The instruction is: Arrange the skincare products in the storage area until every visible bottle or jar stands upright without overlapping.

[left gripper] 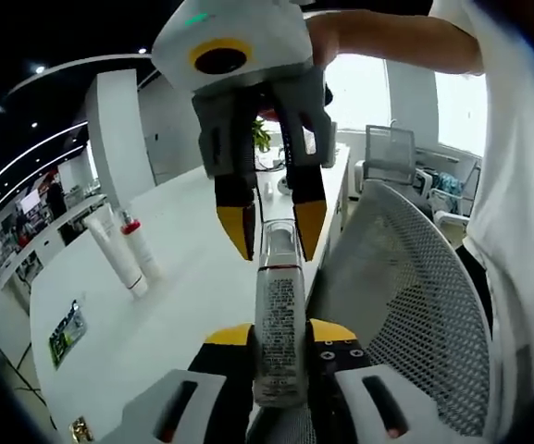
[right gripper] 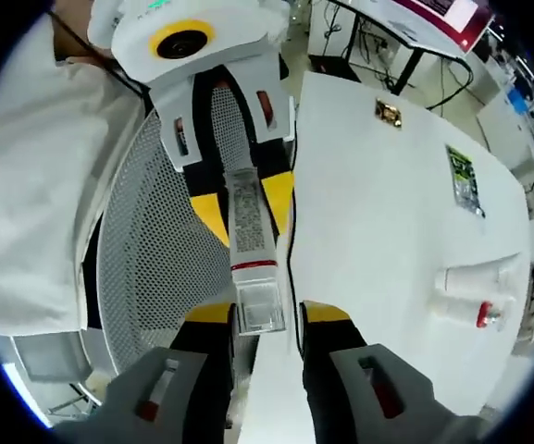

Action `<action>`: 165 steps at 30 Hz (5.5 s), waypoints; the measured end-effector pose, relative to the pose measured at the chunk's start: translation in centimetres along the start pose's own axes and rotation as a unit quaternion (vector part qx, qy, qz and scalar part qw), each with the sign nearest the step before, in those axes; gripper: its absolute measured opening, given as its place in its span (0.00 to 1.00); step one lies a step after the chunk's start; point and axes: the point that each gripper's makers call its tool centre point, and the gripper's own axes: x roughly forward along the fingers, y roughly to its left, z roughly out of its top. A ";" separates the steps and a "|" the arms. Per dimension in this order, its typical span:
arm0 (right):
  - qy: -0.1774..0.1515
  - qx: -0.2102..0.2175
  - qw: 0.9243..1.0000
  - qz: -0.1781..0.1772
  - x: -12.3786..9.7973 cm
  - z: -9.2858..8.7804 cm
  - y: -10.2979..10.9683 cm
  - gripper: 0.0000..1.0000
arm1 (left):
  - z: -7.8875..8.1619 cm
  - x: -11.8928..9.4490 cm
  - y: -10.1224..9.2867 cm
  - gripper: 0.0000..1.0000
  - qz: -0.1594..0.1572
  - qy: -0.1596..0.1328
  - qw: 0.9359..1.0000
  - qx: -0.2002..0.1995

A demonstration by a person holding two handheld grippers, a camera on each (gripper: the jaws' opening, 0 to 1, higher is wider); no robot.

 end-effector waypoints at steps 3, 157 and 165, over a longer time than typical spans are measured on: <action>-0.040 0.042 0.998 -0.007 -0.1 0.0 -0.1 0.35 | 0.2 -0.1 0.2 0.19 0.003 -0.006 1.000 -0.010; -0.327 0.295 0.832 -0.337 4.6 -2.8 -26.5 0.27 | -7.6 0.8 6.0 0.21 0.166 0.187 0.968 -0.027; -0.320 0.344 0.821 -0.325 5.3 -4.6 -26.1 0.23 | -7.6 0.8 5.9 0.21 0.166 0.190 0.967 -0.026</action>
